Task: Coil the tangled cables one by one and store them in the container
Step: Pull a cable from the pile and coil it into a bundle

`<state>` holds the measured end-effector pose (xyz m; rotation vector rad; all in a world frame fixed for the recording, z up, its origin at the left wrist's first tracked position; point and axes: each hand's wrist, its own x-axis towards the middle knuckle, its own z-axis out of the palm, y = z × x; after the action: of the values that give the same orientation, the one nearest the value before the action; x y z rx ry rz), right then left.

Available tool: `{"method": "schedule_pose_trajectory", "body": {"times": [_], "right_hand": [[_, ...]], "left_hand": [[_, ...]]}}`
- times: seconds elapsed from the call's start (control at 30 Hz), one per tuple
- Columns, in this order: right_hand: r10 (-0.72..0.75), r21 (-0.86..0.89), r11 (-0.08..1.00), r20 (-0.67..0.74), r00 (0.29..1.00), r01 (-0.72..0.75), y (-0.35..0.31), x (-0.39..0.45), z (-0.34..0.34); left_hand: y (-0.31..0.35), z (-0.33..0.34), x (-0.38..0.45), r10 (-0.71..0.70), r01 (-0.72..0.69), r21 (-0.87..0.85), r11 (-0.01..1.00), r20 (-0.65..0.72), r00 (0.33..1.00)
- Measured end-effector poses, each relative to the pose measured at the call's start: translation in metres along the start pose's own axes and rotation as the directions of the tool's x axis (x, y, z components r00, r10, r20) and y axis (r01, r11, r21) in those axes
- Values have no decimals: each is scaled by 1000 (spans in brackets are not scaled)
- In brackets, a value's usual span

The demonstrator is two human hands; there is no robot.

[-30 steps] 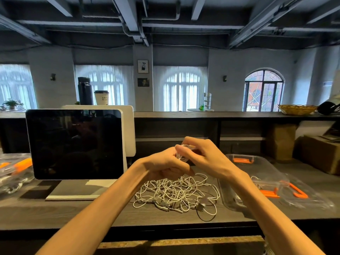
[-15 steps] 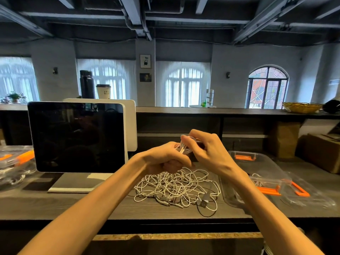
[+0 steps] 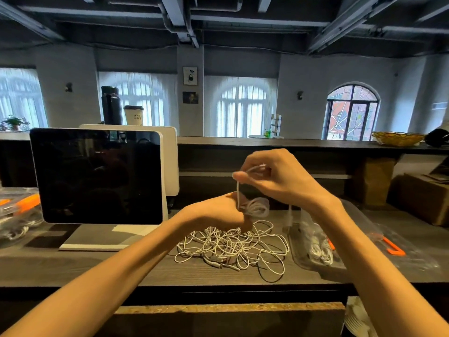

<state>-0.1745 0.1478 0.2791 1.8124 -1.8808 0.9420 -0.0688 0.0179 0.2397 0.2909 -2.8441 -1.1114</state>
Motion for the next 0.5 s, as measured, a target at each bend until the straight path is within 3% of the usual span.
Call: {"method": "schedule_pose_trajectory", "body": {"times": [0.13,0.23,0.43,0.5], "right_hand": [[272,367,899,-44,961,-237,25,0,12],[407,520,756,101,908,-397,35,-10,26],[305,181,933,58,950,-311,27,-21,47],[219,46,974,91,972,-224,22,-25,50]], "left_hand": [[5,-7,1,155,-167,-61,984,-165,974],[-4,-12,4,174,-221,-157,963,-265,948],[-21,-18,13,75,-227,-529,818,-292,953],[-25,-18,16,59,-231,-524,820,-323,945]]}}
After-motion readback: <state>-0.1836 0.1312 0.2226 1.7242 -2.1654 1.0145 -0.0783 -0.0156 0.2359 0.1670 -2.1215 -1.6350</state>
